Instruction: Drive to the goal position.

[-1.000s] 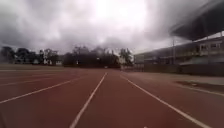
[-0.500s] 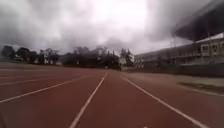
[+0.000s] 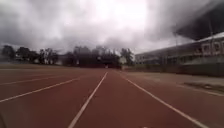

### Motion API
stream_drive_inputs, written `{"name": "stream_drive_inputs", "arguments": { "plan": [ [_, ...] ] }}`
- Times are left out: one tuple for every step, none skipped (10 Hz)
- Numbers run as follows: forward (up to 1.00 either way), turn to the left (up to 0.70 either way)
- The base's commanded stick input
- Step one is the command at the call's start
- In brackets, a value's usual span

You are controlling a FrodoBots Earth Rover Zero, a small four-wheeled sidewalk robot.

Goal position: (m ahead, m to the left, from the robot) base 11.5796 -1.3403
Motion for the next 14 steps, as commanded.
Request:
{"name": "stream_drive_inputs", "arguments": {
  "plan": [
    [0.67,0.0],
    [0.67,0.0],
    [0.67,0.0],
    [0.67,0.0],
    [0.67,0.0],
    [0.67,0.0],
    [0.67,0.0],
    [0.67,0.0],
    [0.67,0.0],
    [0.67,0.0],
    [0.67,0.0],
    [0.67,0.0],
    [0.67,0.0],
    [0.67,0.0]
  ]
}}
